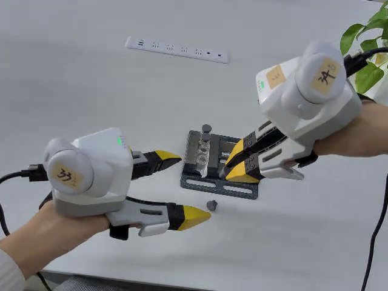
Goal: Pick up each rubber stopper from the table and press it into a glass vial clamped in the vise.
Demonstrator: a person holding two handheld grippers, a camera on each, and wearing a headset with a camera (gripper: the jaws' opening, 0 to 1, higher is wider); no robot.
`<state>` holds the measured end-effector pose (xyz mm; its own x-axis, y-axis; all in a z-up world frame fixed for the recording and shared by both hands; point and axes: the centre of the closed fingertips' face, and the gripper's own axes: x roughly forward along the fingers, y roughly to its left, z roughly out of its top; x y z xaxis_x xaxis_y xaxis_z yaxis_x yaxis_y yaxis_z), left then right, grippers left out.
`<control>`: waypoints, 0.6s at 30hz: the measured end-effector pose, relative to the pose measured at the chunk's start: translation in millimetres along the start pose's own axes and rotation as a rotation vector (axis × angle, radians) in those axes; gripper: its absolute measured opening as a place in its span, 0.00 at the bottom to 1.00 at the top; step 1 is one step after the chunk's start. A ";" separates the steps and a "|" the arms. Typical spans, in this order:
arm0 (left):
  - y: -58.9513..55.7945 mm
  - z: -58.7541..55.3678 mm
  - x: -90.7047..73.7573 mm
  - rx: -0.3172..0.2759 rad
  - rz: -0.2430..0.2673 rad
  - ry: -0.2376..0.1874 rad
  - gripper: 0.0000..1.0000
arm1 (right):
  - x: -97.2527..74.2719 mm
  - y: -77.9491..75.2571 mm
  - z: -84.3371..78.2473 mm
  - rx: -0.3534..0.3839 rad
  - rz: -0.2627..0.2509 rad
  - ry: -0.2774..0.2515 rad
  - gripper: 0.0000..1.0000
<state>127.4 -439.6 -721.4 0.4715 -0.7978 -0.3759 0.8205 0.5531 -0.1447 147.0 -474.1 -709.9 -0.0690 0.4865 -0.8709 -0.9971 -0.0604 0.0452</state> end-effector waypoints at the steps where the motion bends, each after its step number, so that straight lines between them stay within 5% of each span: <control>1: 2.3 -1.5 -0.8 -0.007 0.008 0.004 0.69 | 0.1 -2.2 0.3 -0.001 -0.002 0.004 0.05; 18: 42.4 -22.1 -15.4 0.002 0.107 0.043 0.91 | 6.6 -36.3 1.5 -0.049 -0.005 0.092 0.05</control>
<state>147.8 -398.5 -742.0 0.5425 -0.7229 -0.4279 0.7668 0.6342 -0.0994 182.7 -467.5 -716.5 -0.0587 0.4054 -0.9123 -0.9946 -0.1022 0.0186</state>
